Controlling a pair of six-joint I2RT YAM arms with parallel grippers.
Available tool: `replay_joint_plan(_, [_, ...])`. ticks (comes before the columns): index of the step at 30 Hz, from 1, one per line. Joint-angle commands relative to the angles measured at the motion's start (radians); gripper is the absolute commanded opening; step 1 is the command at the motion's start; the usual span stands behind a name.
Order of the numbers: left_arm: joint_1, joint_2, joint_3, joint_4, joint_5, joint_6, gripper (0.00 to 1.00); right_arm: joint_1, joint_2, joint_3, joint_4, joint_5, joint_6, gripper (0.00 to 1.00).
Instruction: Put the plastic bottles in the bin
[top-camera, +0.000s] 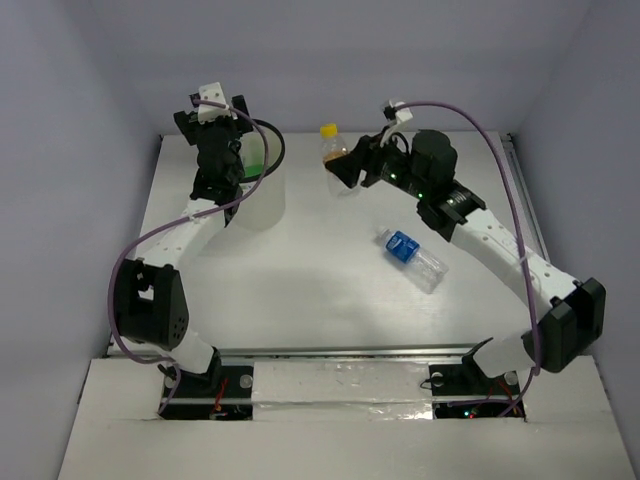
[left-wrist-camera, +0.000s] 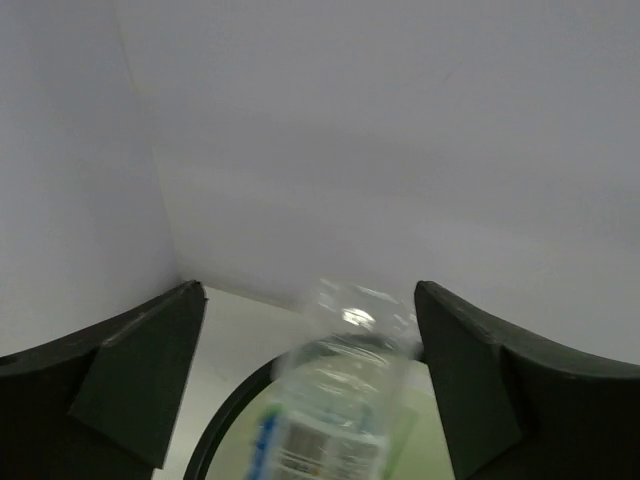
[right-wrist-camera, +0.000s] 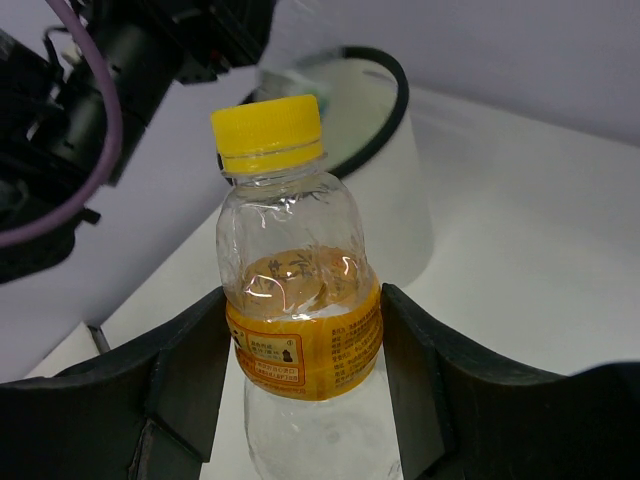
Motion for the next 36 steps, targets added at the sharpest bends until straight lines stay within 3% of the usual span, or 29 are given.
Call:
replay_joint_plan(1, [0.005,-0.053,-0.013,0.087,0.019,0.015,0.87,0.031,0.068,0.143,0.13,-0.043,0.03,0.47])
replay_joint_plan(7, [0.005,-0.135,-0.029,0.075,0.029,-0.022,0.92,0.053,0.202,0.306,0.167,-0.043,0.066,0.47])
replay_joint_plan(11, [0.005,-0.232,-0.027,0.032,0.032,-0.147,0.89,0.053,0.287,0.364,0.219,-0.043,0.102,0.48])
replay_joint_plan(19, [0.005,-0.377,0.019,-0.115,0.162,-0.373,0.68,0.129,0.537,0.619,0.23,-0.032,0.135,0.49])
replay_joint_plan(22, [0.005,-0.44,-0.004,-0.169,0.203,-0.44,0.65,0.152,0.643,0.734,0.253,-0.009,0.178,0.5])
replay_joint_plan(30, [0.005,-0.644,-0.142,-0.25,0.266,-0.55,0.64,0.215,0.916,1.093,0.196,0.144,0.24,0.54])
replay_joint_plan(36, [0.005,-0.716,-0.21,-0.252,0.265,-0.547,0.64,0.249,1.062,1.194,0.239,0.252,0.345,0.58])
